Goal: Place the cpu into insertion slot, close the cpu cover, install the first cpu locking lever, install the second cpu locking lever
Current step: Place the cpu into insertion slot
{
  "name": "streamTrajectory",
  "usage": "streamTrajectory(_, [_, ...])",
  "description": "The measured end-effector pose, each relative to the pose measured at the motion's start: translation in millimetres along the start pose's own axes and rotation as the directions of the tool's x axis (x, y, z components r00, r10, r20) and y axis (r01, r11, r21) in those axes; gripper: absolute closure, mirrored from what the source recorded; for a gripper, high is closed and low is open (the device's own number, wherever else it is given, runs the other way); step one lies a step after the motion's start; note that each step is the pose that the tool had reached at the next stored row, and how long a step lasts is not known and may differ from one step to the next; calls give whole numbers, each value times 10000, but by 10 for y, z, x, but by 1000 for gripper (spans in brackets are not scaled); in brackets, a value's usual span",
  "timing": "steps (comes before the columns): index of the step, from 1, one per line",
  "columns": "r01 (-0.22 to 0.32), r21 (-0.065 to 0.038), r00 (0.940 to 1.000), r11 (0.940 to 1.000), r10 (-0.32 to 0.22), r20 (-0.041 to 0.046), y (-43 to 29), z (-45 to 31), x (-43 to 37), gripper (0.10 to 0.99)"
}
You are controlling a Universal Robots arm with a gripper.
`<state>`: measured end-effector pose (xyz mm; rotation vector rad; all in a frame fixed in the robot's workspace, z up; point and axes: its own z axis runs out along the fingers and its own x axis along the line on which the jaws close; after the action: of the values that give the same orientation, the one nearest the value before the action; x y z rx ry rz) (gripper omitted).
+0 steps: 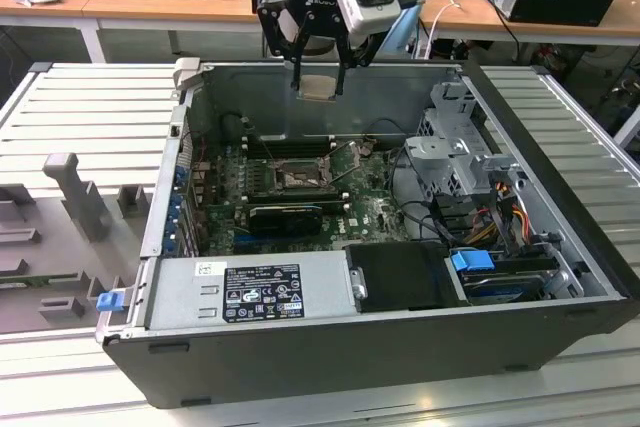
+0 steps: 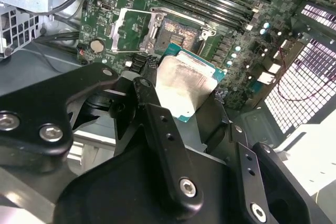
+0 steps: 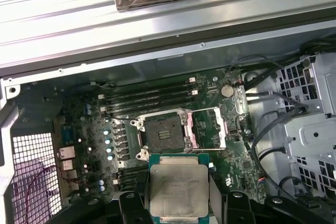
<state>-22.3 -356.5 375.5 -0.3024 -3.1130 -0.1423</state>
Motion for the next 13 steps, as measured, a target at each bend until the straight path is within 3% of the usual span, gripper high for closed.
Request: streamTrajectory(13, [-551, -12, 9985, 9985, 551, 49, 0, 0, 0, 545])
